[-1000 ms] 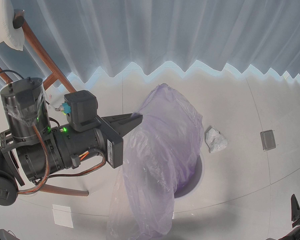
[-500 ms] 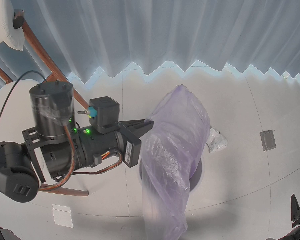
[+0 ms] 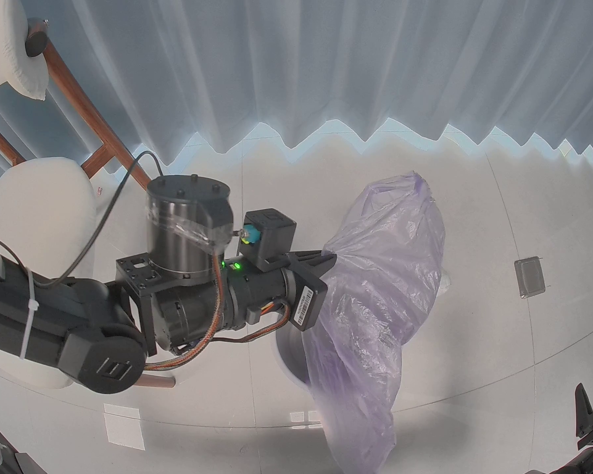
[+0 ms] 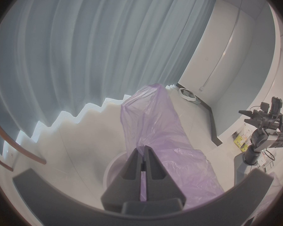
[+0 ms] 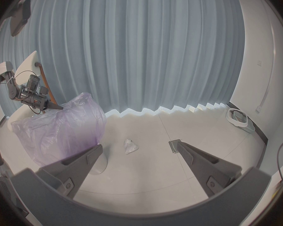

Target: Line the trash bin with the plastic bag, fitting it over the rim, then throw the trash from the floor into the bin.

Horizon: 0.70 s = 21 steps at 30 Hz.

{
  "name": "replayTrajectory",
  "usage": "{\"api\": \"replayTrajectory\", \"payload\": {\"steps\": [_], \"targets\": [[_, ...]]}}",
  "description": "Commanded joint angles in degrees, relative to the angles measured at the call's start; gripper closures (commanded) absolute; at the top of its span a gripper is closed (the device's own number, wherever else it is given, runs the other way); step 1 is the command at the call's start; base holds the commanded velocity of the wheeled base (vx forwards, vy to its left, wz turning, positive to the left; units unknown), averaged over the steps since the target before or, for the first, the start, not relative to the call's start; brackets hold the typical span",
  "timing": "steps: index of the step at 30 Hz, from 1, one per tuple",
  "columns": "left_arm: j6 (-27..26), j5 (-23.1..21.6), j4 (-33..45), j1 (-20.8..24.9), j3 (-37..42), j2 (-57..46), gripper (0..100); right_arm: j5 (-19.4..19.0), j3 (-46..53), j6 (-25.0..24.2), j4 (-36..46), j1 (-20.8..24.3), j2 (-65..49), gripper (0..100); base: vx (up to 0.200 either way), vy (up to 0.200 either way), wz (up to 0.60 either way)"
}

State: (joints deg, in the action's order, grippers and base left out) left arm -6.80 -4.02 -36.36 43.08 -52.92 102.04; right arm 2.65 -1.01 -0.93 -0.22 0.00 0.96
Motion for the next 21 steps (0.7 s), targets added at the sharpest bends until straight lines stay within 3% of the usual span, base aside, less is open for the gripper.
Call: {"api": "replayTrajectory", "payload": {"steps": [1,21], "targets": [[0.1,1.0,0.0,0.1,-0.6,2.3,100,0.0,1.0,0.0,0.0,0.0,-1.0,0,0.000,0.000,0.00],[1.2,2.4,0.2,-2.8,-3.7,5.5,100,0.0,1.0,0.1,0.0,0.0,-1.0,0,0.000,0.000,0.00]]}}
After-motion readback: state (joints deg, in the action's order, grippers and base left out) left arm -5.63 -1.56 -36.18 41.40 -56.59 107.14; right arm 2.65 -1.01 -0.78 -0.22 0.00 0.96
